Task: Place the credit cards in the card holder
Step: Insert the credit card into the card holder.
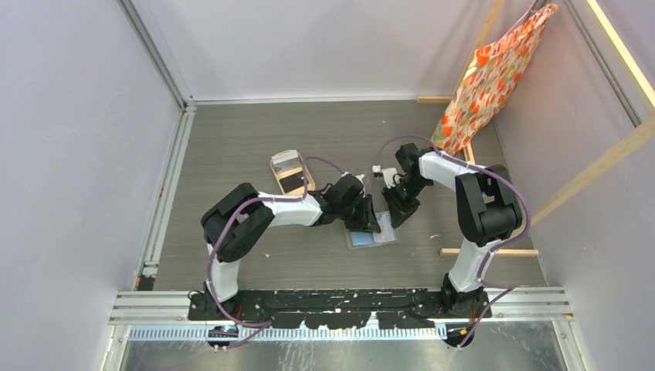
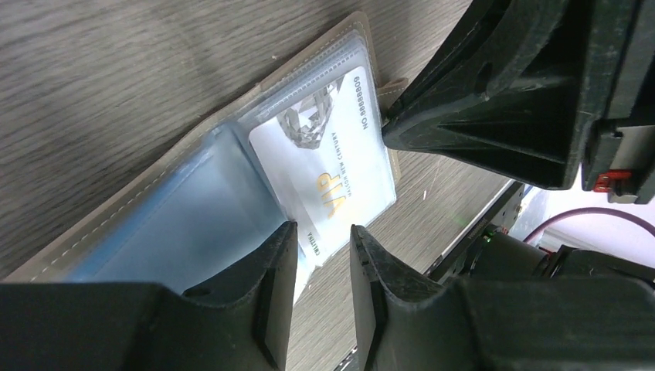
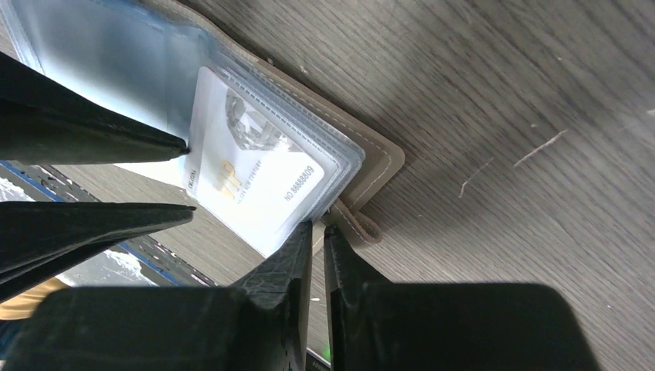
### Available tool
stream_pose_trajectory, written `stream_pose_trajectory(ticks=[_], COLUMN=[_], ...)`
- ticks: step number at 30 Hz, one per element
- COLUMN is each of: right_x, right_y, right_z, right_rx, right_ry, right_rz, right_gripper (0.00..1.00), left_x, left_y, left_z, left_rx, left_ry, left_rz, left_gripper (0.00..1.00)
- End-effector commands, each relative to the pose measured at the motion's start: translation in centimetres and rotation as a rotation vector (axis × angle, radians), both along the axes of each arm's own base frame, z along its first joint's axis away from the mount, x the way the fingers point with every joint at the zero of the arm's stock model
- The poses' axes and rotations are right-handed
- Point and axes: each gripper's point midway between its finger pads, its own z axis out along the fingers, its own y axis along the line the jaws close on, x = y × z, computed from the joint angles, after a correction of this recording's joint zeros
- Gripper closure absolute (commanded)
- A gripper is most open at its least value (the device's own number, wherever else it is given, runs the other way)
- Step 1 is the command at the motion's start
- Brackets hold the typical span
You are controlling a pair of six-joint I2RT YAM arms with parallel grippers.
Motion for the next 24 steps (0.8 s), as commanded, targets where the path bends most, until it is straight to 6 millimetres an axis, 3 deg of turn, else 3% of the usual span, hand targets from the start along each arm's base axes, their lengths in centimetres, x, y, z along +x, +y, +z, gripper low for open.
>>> stream_pose_trajectory(ticks=[1, 7, 14, 18, 24], right_x=[-0.1, -0.2, 0.6, 1.1, 0.6], right_y=[1.0, 1.6, 0.5, -1.1, -0.7], right_z=[0.1, 0.9, 2.2, 4.8, 11.8], right_rx=[0.031, 0.07, 0.045, 0.071, 0.252], right_ry=[0.009, 0.004, -0.068, -0.172, -0.398], right_rz=[0.006, 0.01, 0.017, 0.017, 0.112], right_gripper=[0.84, 0.84, 0.81, 0.76, 0.69], left_x=[-0.2, -0.1, 0.8, 1.3, 5.3], left_y=[-2.1, -3.0, -2.6, 0.4, 6.3], left_z=[1.3, 1.8, 4.9, 6.8, 13.6], left_rx=[-0.064, -0.097, -0.163, -0.147, -0.022], left_ry=[0.002, 0.006, -0.055, -0.175, -0.553], left_rz=[-0.042, -0.052, -0.041, -0.041, -0.051], left_gripper=[0.68, 0.69, 0.68, 0.67, 0.64])
